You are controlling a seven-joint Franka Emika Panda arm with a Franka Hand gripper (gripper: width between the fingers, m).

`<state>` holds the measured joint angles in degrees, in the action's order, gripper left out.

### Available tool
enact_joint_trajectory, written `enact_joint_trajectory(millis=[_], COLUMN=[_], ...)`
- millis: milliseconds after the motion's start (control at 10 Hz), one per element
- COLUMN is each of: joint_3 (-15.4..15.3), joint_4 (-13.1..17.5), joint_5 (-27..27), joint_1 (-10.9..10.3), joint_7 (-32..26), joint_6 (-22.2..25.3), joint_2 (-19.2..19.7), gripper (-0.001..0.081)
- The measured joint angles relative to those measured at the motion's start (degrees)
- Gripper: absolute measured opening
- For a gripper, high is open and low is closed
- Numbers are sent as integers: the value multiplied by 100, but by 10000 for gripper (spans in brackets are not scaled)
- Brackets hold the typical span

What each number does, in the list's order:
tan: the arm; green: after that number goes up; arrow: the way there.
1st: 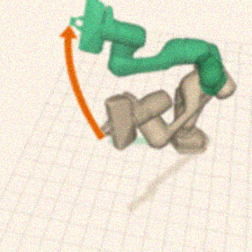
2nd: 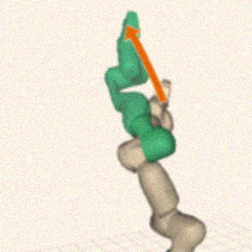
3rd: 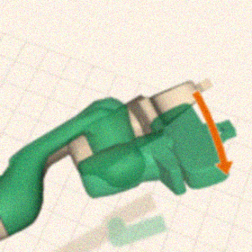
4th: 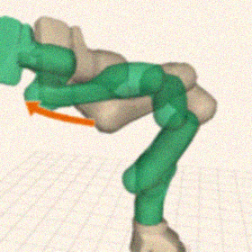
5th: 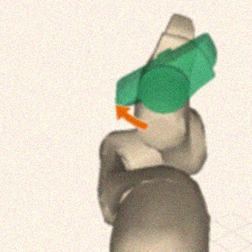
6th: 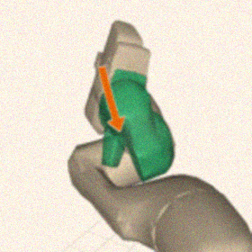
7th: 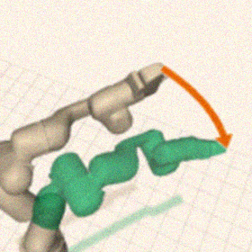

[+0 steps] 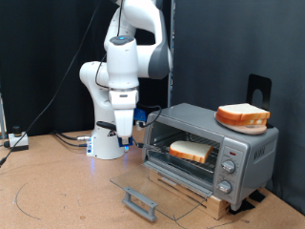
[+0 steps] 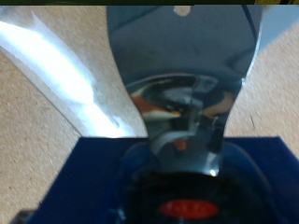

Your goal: Make a piece of toast with the oven

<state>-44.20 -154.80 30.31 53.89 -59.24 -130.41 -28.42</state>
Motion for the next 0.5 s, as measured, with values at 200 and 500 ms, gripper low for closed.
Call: enact_joint_trajectory(millis=[200,500], joint_3=[298,618], joint_4=[65,76], joint_5=[95,662], joint_1=[112,-169], joint_7=[-217,-743], joint_6=[1,431], joint_2=[108,-26], gripper=[394,394])
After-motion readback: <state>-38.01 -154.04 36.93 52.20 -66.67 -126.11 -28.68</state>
